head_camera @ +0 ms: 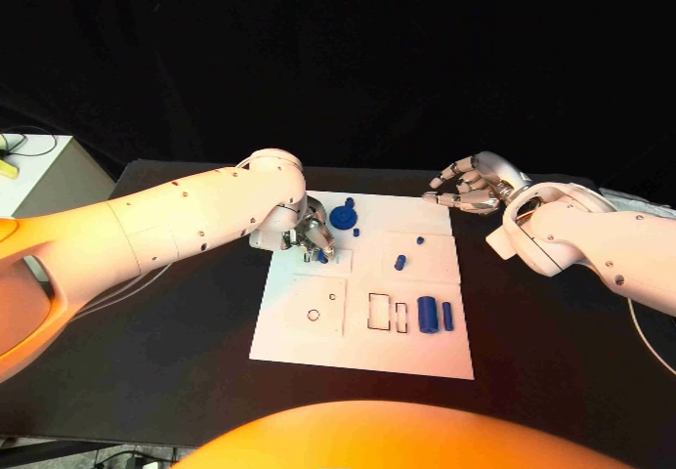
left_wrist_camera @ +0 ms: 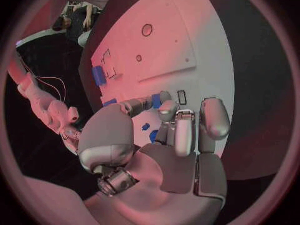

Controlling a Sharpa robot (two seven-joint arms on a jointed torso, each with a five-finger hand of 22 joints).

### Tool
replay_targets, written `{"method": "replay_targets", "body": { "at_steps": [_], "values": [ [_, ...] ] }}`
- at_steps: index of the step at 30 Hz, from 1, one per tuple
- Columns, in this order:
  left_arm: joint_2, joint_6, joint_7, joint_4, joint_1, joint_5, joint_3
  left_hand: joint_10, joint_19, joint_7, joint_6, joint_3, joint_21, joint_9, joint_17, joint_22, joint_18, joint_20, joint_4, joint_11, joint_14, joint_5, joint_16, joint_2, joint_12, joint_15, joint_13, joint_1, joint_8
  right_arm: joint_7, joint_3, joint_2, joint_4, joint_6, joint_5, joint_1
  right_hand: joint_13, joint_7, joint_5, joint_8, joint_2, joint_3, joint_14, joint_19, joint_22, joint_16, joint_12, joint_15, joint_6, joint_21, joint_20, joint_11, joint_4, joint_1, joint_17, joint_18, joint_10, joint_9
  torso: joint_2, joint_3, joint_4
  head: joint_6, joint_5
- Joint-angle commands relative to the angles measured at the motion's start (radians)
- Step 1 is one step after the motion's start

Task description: Assemble the parts on the task board

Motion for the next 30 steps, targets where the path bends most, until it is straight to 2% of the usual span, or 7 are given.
{"method": "replay_targets", "body": {
  "at_steps": [1, 8, 12, 20, 24, 30],
  "values": [
    [0.004, -0.015, 0.008, -0.001, -0.003, 0.007, -0.001, -0.003, 0.000, 0.003, 0.004, -0.014, -0.004, -0.002, 0.216, -0.001, -0.011, -0.006, 0.007, -0.006, 0.088, -0.005, 0.000, -0.001, -0.003, -0.009, 0.000, -0.010, -0.004, 0.010, 0.000, -0.001, 0.002, 0.006, -0.008, 0.000, 0.095, -0.002, 0.007, 0.004, 0.002, -0.004, 0.099, 0.071, 0.206, -0.005, -0.003, -0.004, -0.006, -0.005, -0.007, -0.004, 0.001, -0.005, 0.238, 0.017, -0.007, 0.002, 0.000, -0.0004, 0.0006, 0.000, -0.002],
    [0.004, -0.018, 0.009, -0.002, -0.004, 0.004, -0.001, -0.004, 0.001, 0.003, 0.008, -0.056, -0.005, -0.005, 0.216, -0.001, -0.011, -0.005, 0.031, -0.005, 0.088, -0.006, 0.001, -0.005, -0.003, -0.009, 0.000, -0.015, -0.005, 0.011, 0.000, -0.001, 0.004, 0.006, -0.008, 0.000, 0.095, -0.002, 0.007, 0.004, 0.002, -0.004, 0.099, 0.071, 0.206, -0.005, -0.003, -0.004, -0.006, -0.005, -0.007, -0.004, 0.001, -0.005, 0.238, 0.017, -0.007, 0.002, -0.001, -0.0003, 0.0007, 0.000, -0.003],
    [0.004, -0.018, 0.009, -0.004, -0.004, 0.002, -0.001, -0.005, 0.001, 0.003, 0.009, -0.099, -0.006, -0.007, 0.215, -0.003, -0.010, -0.005, 0.047, -0.005, 0.088, -0.007, 0.000, -0.018, -0.003, -0.008, 0.000, -0.014, -0.006, 0.012, 0.000, -0.001, 0.005, 0.006, -0.008, 0.000, 0.095, -0.002, 0.006, 0.005, 0.002, -0.006, 0.099, 0.071, 0.206, -0.005, -0.003, -0.004, -0.007, -0.006, -0.007, -0.003, 0.001, -0.008, 0.238, 0.017, -0.007, 0.002, -0.001, -0.0002, 0.0008, 0.000, -0.003],
    [0.002, -0.013, 0.007, -0.005, -0.004, -0.001, -0.001, -0.007, 0.001, 0.004, 0.011, -0.144, -0.007, -0.010, 0.215, -0.002, -0.010, -0.005, 0.067, -0.004, 0.088, -0.008, 0.000, -0.027, -0.003, -0.008, -0.002, -0.010, -0.008, 0.013, 0.000, -0.002, 0.006, 0.006, -0.008, 0.000, 0.095, -0.002, 0.006, 0.005, 0.002, -0.006, 0.099, 0.071, 0.206, -0.005, -0.002, -0.004, -0.007, -0.005, -0.007, -0.003, 0.002, -0.009, 0.239, 0.017, -0.006, 0.002, -0.001, 0.0001, 0.0007, 0.000, -0.003],
    [0.001, -0.012, 0.006, -0.006, -0.004, -0.003, -0.001, -0.010, 0.000, 0.005, 0.012, -0.203, -0.009, -0.012, 0.214, -0.004, -0.010, -0.005, 0.092, -0.004, 0.087, -0.009, -0.001, -0.037, -0.003, -0.008, -0.004, -0.001, -0.010, 0.014, 0.000, -0.002, 0.006, 0.006, -0.008, 0.000, 0.095, -0.002, 0.005, 0.005, 0.001, -0.006, 0.099, 0.071, 0.206, -0.006, -0.003, -0.004, -0.007, -0.005, -0.007, -0.004, 0.002, -0.009, 0.238, 0.017, -0.007, 0.002, -0.001, 0.0000, 0.0010, 0.000, -0.003],
    [-0.003, -0.014, 0.007, -0.003, -0.004, -0.007, -0.002, -0.010, 0.001, 0.004, 0.013, -0.247, -0.010, -0.014, 0.214, -0.003, -0.010, -0.005, 0.112, -0.004, 0.087, -0.010, -0.001, -0.040, -0.003, -0.008, -0.003, 0.013, -0.011, 0.014, 0.000, -0.002, 0.006, 0.004, -0.008, 0.000, 0.095, -0.002, 0.005, 0.005, 0.001, -0.006, 0.099, 0.071, 0.206, -0.006, -0.003, -0.004, -0.007, -0.005, -0.007, -0.004, 0.002, -0.009, 0.238, 0.017, -0.007, 0.002, -0.001, -0.0001, 0.0003, 0.000, -0.003]
  ]
}}
